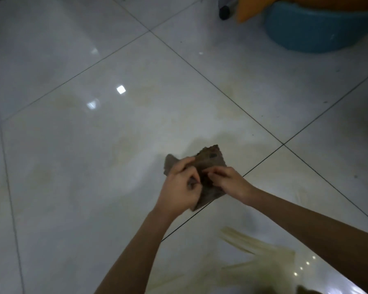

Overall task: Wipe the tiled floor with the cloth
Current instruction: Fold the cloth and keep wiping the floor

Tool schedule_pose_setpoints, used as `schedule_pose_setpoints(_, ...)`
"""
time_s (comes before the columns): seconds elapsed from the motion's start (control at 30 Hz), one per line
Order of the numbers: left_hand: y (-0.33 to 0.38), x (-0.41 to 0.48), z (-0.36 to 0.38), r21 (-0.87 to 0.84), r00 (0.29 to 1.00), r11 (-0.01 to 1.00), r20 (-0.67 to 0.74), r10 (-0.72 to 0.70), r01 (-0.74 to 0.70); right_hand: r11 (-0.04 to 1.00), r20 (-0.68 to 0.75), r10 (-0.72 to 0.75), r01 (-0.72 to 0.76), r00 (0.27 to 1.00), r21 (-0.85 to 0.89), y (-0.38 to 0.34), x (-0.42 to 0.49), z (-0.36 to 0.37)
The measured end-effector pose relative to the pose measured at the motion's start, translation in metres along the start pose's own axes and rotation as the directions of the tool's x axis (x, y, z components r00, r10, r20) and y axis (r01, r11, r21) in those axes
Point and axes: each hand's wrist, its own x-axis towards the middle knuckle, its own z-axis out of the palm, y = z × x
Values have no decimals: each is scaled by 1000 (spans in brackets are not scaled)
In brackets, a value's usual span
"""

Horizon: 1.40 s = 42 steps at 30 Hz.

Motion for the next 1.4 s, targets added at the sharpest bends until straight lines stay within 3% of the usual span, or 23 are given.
schedule_pose_setpoints(0.07, 14, 10, 15, 89, 992, 994, 115, 54, -64, 914, 40, 128, -133, 991, 383, -5, 0, -9)
schedule_pose_setpoints(0.13, 23, 12, 27, 107, 976, 984, 179, 123, -144, 866, 111, 159, -193, 981, 461, -5, 0, -16)
schedule_pose_setpoints(0.2, 26, 6, 28, 111, 973, 978, 168, 158, -178, 913, 93, 168, -190, 981, 361, -3, 1, -18)
schedule_pose_setpoints(0.3, 20, -17, 14, 198, 989, 969, 65, 134, -144, 977, -89, 169, -155, 982, 144, 4, 8, -15)
schedule_pose_setpoints(0.43, -13, -56, -5, 304, 996, 951, 51, -77, 58, 964, -170, -35, -12, 985, -266, 14, 16, -14)
schedule_pose_setpoints(0.6, -50, -98, -19, 351, 957, 898, 15, -290, 266, 935, -268, -224, 129, 937, -331, 7, 8, -26)
schedule_pose_setpoints(0.63, -55, -105, -19, 360, 951, 888, 10, -310, 286, 888, -320, -290, 129, 902, -442, 6, 3, -30)
schedule_pose_setpoints(0.7, -62, -117, -17, 389, 938, 863, -4, -348, 322, 687, -342, -522, 148, 781, -711, 3, -3, -31)
schedule_pose_setpoints(0.8, -70, -132, -11, 425, 908, 817, -28, -418, 389, 406, -12, -710, 395, 704, -824, -3, 0, -7)
schedule_pose_setpoints(0.87, -72, -140, -7, 437, 884, 790, -30, -466, 431, 231, 255, -569, 450, 782, -863, 4, 11, 18)
schedule_pose_setpoints(0.97, -76, -153, -7, 445, 849, 749, -54, -526, 492, 33, 332, -308, 359, 891, -933, 33, 30, 30)
schedule_pose_setpoints(1.1, -90, -178, -16, 459, 801, 688, -97, -590, 562, 6, 322, -415, 356, 851, -934, 48, 54, -10)
schedule_pose_setpoints(1.2, -103, -200, -24, 457, 761, 645, -121, -637, 613, 151, 48, -387, 114, 921, -982, 38, 90, -39)
schedule_pose_setpoints(1.3, -112, -223, -28, 410, 716, 615, -157, -680, 673, 299, -160, -358, -49, 920, -953, 20, 119, -1)
schedule_pose_setpoints(1.33, -114, -229, -28, 395, 702, 604, -176, -690, 693, 302, -125, -392, -1, 911, -953, 14, 120, 27)
schedule_pose_setpoints(1.4, -117, -241, -26, 350, 665, 578, -226, -711, 737, 212, 104, -504, 240, 858, -947, 11, 107, 93)
